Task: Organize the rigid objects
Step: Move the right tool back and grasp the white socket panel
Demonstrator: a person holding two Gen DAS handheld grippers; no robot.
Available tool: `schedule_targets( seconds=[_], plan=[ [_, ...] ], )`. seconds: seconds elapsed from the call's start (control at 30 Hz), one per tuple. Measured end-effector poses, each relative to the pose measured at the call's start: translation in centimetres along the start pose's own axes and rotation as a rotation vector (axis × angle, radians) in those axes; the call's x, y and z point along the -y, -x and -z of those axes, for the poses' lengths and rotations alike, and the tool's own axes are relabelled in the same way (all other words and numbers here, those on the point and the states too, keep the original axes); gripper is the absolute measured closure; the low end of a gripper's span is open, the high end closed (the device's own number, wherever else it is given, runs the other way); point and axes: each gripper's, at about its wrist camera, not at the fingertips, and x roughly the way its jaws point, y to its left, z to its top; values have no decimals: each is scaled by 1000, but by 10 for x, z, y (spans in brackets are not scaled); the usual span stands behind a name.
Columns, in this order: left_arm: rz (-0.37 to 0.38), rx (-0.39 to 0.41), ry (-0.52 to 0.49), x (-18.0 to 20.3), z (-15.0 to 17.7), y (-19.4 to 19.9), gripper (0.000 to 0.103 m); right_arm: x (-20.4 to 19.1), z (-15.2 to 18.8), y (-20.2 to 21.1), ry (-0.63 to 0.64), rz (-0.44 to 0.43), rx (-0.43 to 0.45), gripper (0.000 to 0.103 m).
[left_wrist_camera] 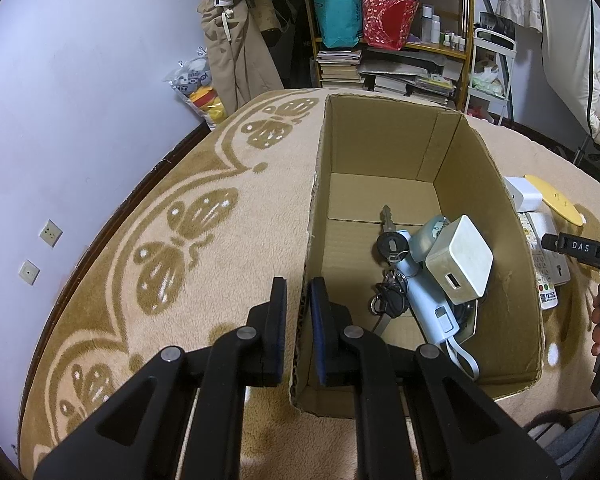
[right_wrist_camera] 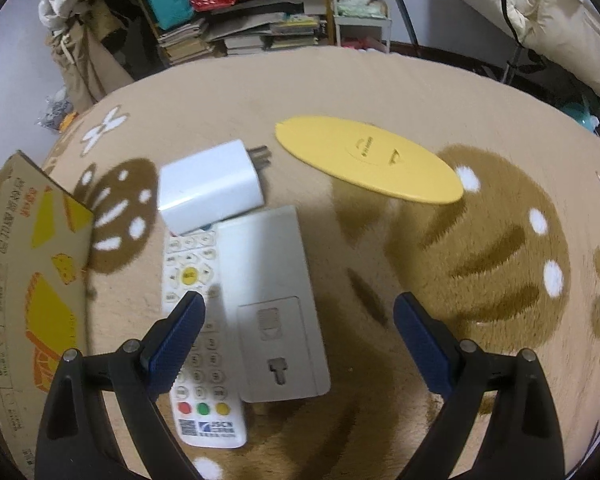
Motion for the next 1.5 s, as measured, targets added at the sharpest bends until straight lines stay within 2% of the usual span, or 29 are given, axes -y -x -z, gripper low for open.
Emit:
schedule_targets(
  seconds=[0.13, 0.47, 0.87, 0.93, 1.0, 1.1, 1.17, 1.27, 1.3, 1.33, 1.5],
  plan=[
    [0, 0, 0, 0, 0, 0, 91, 6, 3, -6, -19, -9, -19, 3],
    [-1, -1, -1, 0, 0, -1, 91, -1, 4, -8, -16, -22, -1, 3],
    [-3, -2, -1, -2, 1, -2, 91, 4, 0, -11, -65, 22, 24, 3],
    [-5, -3, -2, -2, 1, -2, 91, 0, 0, -18, -25, 67, 3, 8],
    [-5, -3, -3, -2, 1, -2, 91, -6, 2, -18, 7, 98, 13, 9],
    [-2, -3, -1, -2, 2, -2, 91, -5, 1, -17, -13, 93, 12, 11],
    [-4, -2, -2, -2, 1, -2, 91, -7, 1, -15, -8, 97, 15, 16],
    [-5, -3, -3, -2, 1, -2, 91, -8, 1, -10, 0, 99, 29, 35],
    [-5, -3, -3, -2, 1, -2, 91, -8, 2, -9, 4, 106, 33, 45],
    [-6, -3, -3, -2, 1, -2, 91, -8, 1, -8, 6, 115, 35, 52],
    [-8, -3, -3, -3, 1, -3, 91, -5, 1, -1, -25, 91, 35, 52]
  ],
)
